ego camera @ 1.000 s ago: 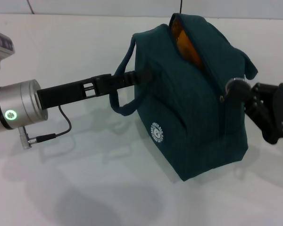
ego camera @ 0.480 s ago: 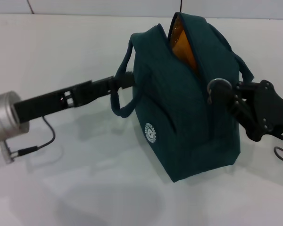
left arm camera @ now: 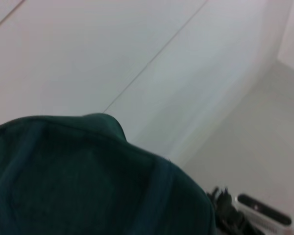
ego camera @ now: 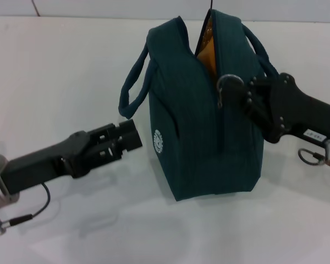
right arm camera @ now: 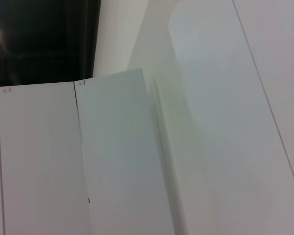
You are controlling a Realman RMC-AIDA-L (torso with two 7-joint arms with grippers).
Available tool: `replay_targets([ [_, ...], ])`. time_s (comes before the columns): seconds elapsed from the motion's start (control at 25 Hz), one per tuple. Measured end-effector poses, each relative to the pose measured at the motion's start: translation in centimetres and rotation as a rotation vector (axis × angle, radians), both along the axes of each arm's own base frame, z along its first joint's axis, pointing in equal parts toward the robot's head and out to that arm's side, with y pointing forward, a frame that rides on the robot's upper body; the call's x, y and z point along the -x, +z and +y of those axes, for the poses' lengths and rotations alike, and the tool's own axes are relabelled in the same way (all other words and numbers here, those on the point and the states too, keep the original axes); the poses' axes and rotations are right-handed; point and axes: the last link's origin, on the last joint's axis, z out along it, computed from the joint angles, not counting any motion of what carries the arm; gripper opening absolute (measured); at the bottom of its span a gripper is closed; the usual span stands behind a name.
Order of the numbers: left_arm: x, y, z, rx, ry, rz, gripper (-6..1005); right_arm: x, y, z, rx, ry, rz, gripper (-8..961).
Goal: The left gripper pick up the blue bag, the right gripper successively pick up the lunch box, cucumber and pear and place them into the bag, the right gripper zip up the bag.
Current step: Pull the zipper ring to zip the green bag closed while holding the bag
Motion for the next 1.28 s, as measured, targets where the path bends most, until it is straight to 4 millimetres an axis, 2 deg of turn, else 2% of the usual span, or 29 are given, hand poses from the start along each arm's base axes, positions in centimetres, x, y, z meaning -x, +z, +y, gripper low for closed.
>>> replay_targets([
  [0.2,0.2,-1.7,-0.9,-0.07,-0.036,0.03,647,0.7,0.2,1.0,-0.023,-0.006,0.011,8],
  [0.52,-0.1,-4.7,0.0,-0.243,-0.079,0.11,648,1.7,0.2,2.4,-0.05,-0.01,0.0,8],
  [0.88,-0.5,-4.6,0.8,-0.309,-0.077,0.103,649,3.4,-0.3,3.7,-0.055,0.021,-0.039,9],
  [1.28,-1.5,-5.2,1.7,-0.301,-0.107,0.095,645,3.8,-0.6,4.1,-0.057,0.026,-0.057,9],
])
